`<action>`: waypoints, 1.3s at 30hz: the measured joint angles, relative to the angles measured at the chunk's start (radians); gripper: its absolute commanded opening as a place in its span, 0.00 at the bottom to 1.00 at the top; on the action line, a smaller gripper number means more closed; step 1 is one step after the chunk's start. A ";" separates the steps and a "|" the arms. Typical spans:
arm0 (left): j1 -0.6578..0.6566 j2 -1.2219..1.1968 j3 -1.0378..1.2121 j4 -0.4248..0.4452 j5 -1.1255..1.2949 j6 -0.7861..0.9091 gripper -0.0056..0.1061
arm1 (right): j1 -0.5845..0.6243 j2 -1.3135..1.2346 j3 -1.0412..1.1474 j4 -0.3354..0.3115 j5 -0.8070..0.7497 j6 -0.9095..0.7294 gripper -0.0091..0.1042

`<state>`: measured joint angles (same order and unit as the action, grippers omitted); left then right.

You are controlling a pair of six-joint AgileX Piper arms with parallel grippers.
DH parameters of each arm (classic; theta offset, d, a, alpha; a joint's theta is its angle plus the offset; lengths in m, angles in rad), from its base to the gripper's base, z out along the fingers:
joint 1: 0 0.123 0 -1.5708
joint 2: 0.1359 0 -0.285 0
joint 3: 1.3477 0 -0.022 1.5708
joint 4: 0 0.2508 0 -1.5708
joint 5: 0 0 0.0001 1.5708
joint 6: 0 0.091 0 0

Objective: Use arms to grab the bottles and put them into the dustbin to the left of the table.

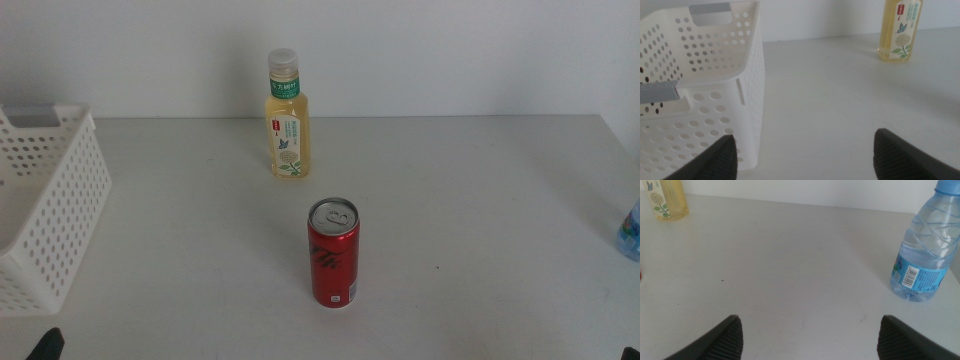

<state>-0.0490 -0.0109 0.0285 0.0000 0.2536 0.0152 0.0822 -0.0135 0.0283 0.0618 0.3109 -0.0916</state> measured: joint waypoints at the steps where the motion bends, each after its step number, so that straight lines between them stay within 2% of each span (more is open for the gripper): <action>1: -0.001 0.000 0.000 0.000 -0.004 0.000 0.89 | 0.000 0.000 0.000 0.000 0.000 0.000 0.71; 5: -0.046 0.058 0.000 -0.006 -0.092 0.000 0.89 | 0.000 0.000 0.000 0.000 0.000 0.000 0.71; 11: -0.215 0.261 0.000 -0.006 -0.318 0.000 0.89 | 0.000 0.000 0.000 0.000 0.000 0.000 0.71; 20: -0.510 0.671 0.000 -0.007 -0.734 0.000 0.89 | 0.000 0.000 0.000 0.000 0.000 0.000 0.71; 25: -0.631 0.917 -0.001 -0.054 -0.958 0.000 0.89 | 0.000 0.000 0.000 0.000 0.000 0.000 0.71; 32: -0.660 1.158 -0.003 -0.069 -1.231 0.000 0.89 | 0.000 0.000 0.000 0.000 0.000 0.000 0.71; 39: -0.660 1.223 -0.003 -0.070 -1.301 0.000 0.89 | 0.000 0.000 0.000 0.000 0.000 0.000 0.71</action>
<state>-0.7089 1.2116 0.0255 -0.0702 -1.0469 0.0152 0.0822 -0.0135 0.0283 0.0618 0.3109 -0.0916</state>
